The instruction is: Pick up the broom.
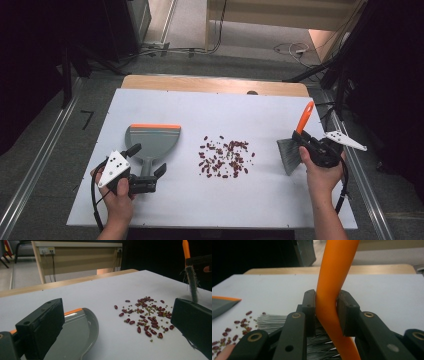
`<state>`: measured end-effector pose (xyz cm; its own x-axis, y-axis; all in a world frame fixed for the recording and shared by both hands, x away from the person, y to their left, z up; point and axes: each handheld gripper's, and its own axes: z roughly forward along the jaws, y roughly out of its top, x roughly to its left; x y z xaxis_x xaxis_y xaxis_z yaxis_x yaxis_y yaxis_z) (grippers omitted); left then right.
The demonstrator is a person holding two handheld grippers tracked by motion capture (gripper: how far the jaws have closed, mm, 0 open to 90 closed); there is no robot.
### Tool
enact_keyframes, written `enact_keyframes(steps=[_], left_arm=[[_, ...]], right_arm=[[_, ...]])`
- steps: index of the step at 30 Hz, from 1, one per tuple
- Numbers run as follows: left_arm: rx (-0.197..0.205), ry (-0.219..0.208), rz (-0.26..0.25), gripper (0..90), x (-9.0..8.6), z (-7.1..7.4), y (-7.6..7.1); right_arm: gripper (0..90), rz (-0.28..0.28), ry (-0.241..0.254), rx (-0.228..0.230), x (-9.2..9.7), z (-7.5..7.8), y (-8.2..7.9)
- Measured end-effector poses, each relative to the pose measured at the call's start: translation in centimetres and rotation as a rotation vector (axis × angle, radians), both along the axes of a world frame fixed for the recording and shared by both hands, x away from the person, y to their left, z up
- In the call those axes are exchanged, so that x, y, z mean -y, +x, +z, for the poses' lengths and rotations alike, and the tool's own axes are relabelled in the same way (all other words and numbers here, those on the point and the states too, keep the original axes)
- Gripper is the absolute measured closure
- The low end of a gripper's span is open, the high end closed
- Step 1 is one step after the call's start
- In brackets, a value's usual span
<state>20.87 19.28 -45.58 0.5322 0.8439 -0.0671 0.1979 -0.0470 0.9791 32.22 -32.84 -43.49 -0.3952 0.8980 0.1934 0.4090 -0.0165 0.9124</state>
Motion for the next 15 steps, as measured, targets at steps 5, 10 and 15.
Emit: enact_keyframes(steps=[5, 10, 15], left_arm=[[0.013, -0.002, -0.021, 0.0, 0.7, 0.4, 0.0], [0.015, 0.002, -0.051, 0.0, 1.7, 0.8, 0.1], [0.015, 0.0, -0.08, 0.0, 2.7, 1.3, 0.3]], right_arm=[[69.1, 0.012, 0.023, 0.047, -0.6, 1.2, -0.6], [69.1, 0.039, 0.035, 0.086, -1.7, 2.3, -1.1], [69.1, 0.072, 0.035, 0.109, -3.0, 3.1, -1.5]])
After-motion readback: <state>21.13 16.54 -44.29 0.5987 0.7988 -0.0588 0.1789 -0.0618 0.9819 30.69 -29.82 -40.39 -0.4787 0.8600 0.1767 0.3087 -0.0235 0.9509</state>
